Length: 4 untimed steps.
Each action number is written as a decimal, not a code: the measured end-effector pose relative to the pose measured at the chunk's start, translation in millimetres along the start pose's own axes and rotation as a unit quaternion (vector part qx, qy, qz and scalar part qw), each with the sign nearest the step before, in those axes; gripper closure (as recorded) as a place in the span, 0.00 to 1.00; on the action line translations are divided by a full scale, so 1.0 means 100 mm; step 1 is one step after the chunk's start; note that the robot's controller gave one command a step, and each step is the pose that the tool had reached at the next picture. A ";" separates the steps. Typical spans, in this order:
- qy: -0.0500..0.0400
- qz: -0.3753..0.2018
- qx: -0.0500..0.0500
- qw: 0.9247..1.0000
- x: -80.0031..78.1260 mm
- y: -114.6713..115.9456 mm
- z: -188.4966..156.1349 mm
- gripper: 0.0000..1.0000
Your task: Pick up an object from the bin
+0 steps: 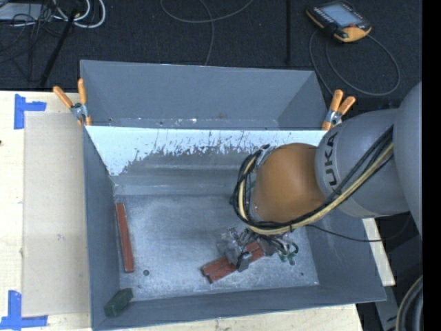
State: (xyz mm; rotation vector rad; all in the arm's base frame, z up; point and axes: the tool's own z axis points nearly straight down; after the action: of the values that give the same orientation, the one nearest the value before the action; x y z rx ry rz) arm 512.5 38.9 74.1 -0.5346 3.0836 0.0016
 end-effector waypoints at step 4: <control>0.003 -0.044 -0.001 0.999 0.46 -0.14 0.03 1.00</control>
Offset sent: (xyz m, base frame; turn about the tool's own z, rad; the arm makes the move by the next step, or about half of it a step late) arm -0.0401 -0.0291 -0.0041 -0.0963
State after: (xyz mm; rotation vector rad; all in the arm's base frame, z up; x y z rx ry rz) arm 473.9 9.8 70.6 -0.6709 3.0639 0.0012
